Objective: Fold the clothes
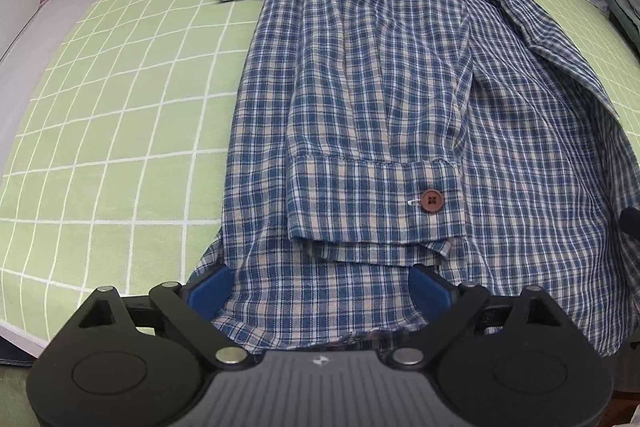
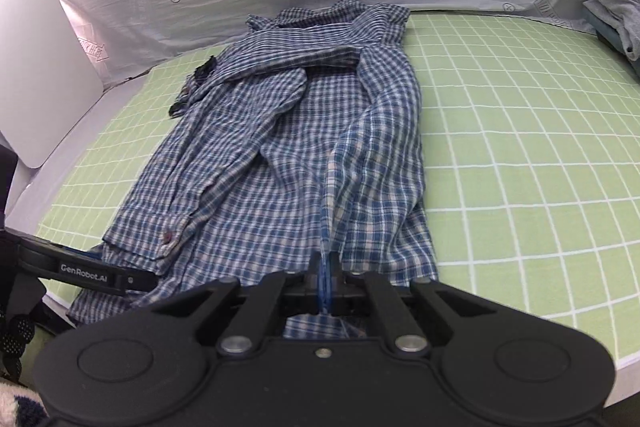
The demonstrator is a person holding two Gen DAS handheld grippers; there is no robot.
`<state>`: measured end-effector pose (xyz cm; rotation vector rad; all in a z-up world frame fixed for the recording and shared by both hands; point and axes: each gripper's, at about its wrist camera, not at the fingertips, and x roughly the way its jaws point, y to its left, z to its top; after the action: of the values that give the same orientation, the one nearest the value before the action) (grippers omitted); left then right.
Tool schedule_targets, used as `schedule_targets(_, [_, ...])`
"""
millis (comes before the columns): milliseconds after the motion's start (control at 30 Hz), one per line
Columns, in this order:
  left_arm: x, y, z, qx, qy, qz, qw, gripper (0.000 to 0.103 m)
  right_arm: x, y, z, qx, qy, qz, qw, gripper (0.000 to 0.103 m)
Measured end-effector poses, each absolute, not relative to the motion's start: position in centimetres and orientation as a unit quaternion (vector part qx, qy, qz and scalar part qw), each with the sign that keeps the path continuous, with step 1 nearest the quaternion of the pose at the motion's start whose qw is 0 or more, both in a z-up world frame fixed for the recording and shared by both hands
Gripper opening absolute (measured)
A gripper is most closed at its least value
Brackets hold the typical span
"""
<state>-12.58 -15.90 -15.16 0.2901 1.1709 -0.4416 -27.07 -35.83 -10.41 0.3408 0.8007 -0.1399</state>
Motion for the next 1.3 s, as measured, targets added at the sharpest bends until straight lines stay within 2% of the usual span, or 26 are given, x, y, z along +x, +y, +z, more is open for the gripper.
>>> schedule_targets(267, [-13.5,-15.6,-15.4,0.153,0.531,-0.236,0.799,0.098,-23.2,-32.7,-9.9,0.264,0.374,0.000,0.889,0.002])
schedule_targets(500, [-14.0,-15.6,-15.6,0.166,0.524,-0.255,0.795,0.103,-21.2,-32.5,-14.1,0.330,0.440,-0.023,0.835,0.004])
schedule_targets(567, [-14.1,-15.8,-15.7,0.171,0.523,-0.256,0.795,0.103,-21.9,-32.7,-14.0,0.350,0.433,-0.022,0.831,0.015])
schedule_targets(633, [-14.0,-15.8,-15.7,0.173,0.523,-0.256,0.794,0.103,-22.7,-33.1,-13.2,0.358,0.420,-0.024,0.834,0.035])
schedule_targets(667, [-14.0,-15.7,-15.7,0.173,0.523,-0.256,0.794,0.103,-23.1,-33.2,-12.7,0.361,0.414,-0.025,0.835,0.035])
schedule_targets(833, [-14.0,-15.7,-15.7,0.175,0.524,-0.256,0.793,0.103,-24.8,-34.9,-10.6,0.333,0.369,-0.087,0.863,0.034])
schedule_targets(1000, [-13.8,-15.7,-15.6,0.172,0.527,-0.253,0.793,0.103,-23.7,-33.9,-12.0,0.212,0.436,-0.115,0.867,0.033])
schedule_targets(1067, [-13.6,-15.6,-15.6,0.166,0.531,-0.251,0.792,0.103,-23.3,-32.2,-12.5,0.153,0.455,-0.098,0.872,0.043])
schedule_targets(1100, [-13.4,-15.5,-15.5,0.162,0.536,-0.252,0.789,0.102,-23.0,-31.3,-12.6,0.120,0.468,-0.089,0.871,0.058])
schedule_targets(1133, [-13.2,-15.4,-15.3,0.158,0.540,-0.253,0.787,0.102,-22.8,-30.4,-12.6,0.087,0.480,-0.080,0.869,0.065])
schedule_targets(1200, [-12.5,-14.7,-14.5,0.130,0.547,-0.254,0.787,0.101,-22.6,-29.7,-12.1,0.056,0.477,-0.067,0.874,0.066])
schedule_targets(1233, [-12.1,-14.2,-14.0,0.113,0.548,-0.251,0.790,0.101,-22.4,-29.6,-11.7,0.046,0.470,-0.061,0.879,0.070])
schedule_targets(1267, [-11.6,-13.6,-13.4,0.094,0.548,-0.243,0.795,0.101,-22.2,-29.9,-11.2,0.040,0.459,-0.064,0.885,0.075])
schedule_targets(1300, [-11.1,-13.1,-12.9,0.078,0.546,-0.233,0.801,0.101,-21.9,-30.2,-10.7,0.034,0.447,-0.067,0.891,0.086])
